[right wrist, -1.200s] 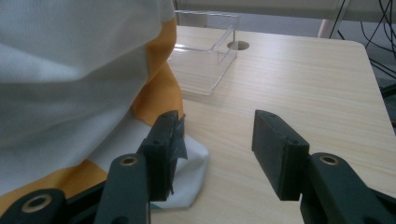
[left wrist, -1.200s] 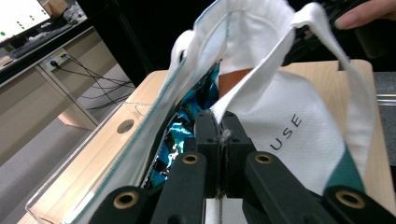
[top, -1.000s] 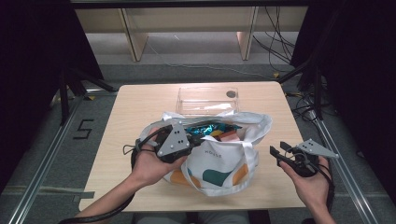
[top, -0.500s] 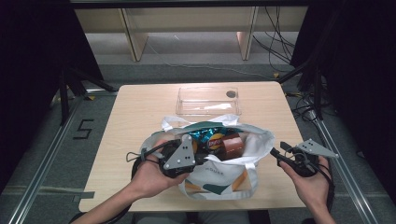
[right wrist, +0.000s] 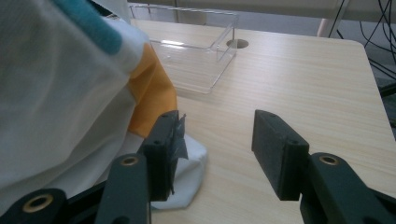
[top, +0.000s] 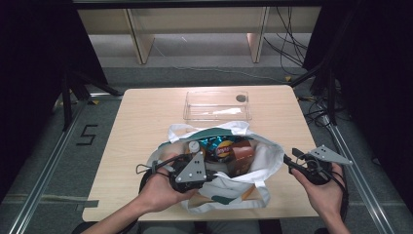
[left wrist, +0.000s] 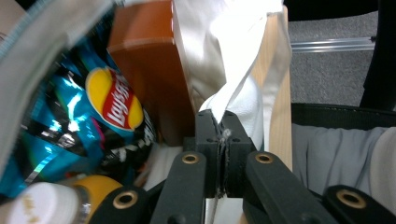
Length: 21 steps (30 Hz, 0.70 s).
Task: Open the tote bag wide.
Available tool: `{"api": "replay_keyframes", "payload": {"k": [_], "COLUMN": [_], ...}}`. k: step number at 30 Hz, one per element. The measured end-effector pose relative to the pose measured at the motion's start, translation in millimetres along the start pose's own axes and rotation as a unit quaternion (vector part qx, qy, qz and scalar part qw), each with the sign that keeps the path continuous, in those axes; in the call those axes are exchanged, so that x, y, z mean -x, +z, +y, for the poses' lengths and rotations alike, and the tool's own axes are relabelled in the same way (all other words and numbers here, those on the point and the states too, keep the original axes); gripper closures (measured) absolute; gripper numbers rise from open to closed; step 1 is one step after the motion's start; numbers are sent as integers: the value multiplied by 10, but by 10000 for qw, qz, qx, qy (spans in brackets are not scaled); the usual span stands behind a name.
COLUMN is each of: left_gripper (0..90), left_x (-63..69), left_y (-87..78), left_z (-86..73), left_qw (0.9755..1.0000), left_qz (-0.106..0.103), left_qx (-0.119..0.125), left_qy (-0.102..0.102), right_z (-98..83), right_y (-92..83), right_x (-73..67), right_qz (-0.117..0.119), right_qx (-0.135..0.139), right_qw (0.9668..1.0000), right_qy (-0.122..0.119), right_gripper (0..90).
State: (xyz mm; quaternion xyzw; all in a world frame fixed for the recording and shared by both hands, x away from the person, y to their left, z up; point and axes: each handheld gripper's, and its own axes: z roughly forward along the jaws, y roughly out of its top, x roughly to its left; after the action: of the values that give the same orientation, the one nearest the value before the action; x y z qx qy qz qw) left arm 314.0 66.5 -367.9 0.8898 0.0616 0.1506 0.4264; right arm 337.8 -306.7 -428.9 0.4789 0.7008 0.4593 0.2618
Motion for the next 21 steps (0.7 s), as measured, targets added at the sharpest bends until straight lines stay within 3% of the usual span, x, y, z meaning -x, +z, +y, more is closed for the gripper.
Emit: {"api": "replay_keyframes", "payload": {"k": [7,8,11,12,15,17,20,21], "left_gripper": [875,876,876,876,877,877,876,876], "left_x": [48,60,81,69,31,-17,-51,-40], "left_y": [32,50,76,64,25,-22,-65,-65], "left_z": [-69,-93,-130,-130,-100,-54,-3,0], "left_qw": [10000,10000,9999,9998,9996,9995,9995,9994], "left_qz": [20,11,16,21,128,199,251,254], "left_qx": [25,-26,6,43,129,146,179,183], "left_qy": [-86,-43,-111,-172,-209,-185,-71,-118], "right_z": [1,-2,-6,-9,-5,-1,27,72], "right_y": [0,2,13,13,18,6,-18,-77], "right_x": [2,-21,-12,-21,3,-24,17,-8], "right_qz": [-5,29,17,21,25,45,-1,23], "right_qx": [3,-33,5,-10,27,-35,136,218], "right_qw": [10000,9999,10000,10000,10000,9999,9999,9995], "right_qy": [0,130,23,87,-56,141,-35,214], "right_gripper": [520,520,520,520,520,520,527,543]}}
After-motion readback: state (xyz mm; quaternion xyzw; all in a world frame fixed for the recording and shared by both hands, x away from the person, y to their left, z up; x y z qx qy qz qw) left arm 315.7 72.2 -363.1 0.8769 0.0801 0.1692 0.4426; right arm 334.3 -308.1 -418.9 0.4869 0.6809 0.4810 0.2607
